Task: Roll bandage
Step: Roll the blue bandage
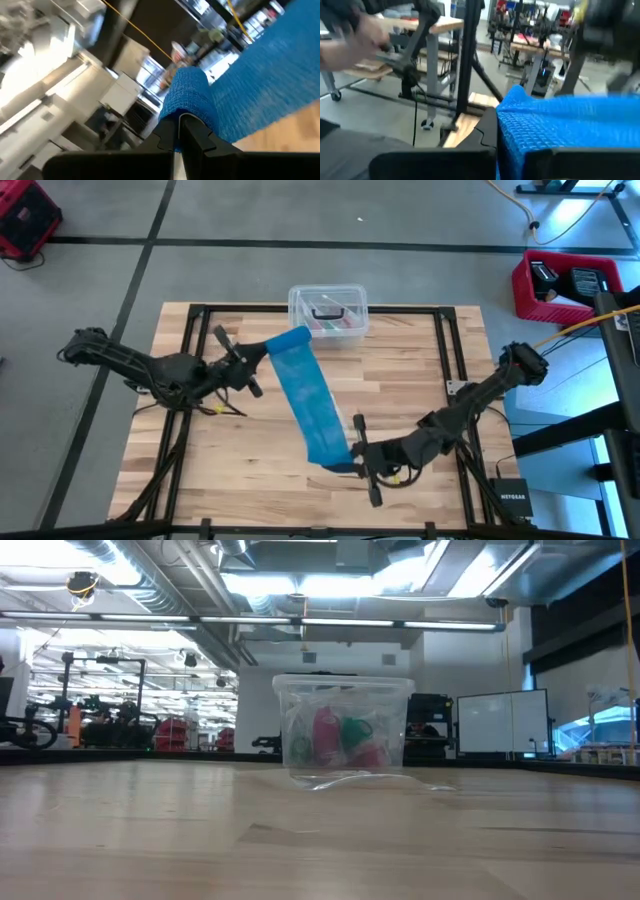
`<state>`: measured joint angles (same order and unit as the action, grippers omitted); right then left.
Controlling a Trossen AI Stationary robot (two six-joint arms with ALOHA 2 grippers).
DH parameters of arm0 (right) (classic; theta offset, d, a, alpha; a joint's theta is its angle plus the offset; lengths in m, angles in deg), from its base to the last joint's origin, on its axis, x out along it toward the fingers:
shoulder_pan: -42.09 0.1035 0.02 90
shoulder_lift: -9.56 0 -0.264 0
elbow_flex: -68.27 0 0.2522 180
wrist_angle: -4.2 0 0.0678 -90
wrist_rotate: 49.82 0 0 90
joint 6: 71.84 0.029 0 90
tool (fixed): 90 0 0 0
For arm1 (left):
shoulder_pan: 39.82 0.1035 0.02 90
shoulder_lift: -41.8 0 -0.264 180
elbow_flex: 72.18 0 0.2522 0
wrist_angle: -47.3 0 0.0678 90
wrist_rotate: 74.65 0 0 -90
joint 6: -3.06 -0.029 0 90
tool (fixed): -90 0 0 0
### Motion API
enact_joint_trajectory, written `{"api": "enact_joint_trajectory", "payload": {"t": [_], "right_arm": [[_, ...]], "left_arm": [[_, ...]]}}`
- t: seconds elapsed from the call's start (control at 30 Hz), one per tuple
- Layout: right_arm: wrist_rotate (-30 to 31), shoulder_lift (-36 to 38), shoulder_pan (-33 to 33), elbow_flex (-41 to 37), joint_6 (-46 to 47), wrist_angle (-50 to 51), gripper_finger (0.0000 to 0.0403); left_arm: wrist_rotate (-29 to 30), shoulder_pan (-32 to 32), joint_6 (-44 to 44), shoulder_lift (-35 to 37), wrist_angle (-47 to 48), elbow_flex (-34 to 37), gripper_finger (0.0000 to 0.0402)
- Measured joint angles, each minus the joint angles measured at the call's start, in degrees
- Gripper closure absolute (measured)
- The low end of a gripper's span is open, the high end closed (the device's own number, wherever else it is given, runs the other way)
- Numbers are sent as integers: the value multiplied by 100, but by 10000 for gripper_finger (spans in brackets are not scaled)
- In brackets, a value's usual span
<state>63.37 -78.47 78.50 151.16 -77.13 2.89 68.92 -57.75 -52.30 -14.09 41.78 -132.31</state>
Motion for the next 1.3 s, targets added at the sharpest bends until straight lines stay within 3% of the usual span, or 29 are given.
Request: {"api": "enact_joint_trajectory", "payload": {"t": [0.17, 0.3, 0.47, 0.63, 1.0, 1.17, 1.3], "right_arm": [[21, -87, 74, 787, -532, 120, 400], [222, -87, 70, 1386, -887, 185, 399], [654, -62, -159, 2092, -1300, 455, 399], [1077, 117, -697, 2535, -1301, 1471, 398], [1007, 527, -2297, 2574, -397, 3436, 398], [234, 545, -3040, 2202, 49, 3508, 398], [-447, 538, -3547, 1455, 373, 3220, 398]], "left_arm": [[-46, 45, 1158, -243, 1271, 0, 400], [-602, -150, 2126, -584, 2002, 0, 400], [-1610, -597, 2862, -1243, 2063, -2, 400], [-2101, -1149, 3702, -1908, 1843, -2, 400], [-1849, -2338, 4592, -2097, 1522, -7, 400], [-1751, -2689, 5061, -2101, 1343, -52, 400], [-1797, -2993, 4740, -2029, 1126, -469, 400]]}}
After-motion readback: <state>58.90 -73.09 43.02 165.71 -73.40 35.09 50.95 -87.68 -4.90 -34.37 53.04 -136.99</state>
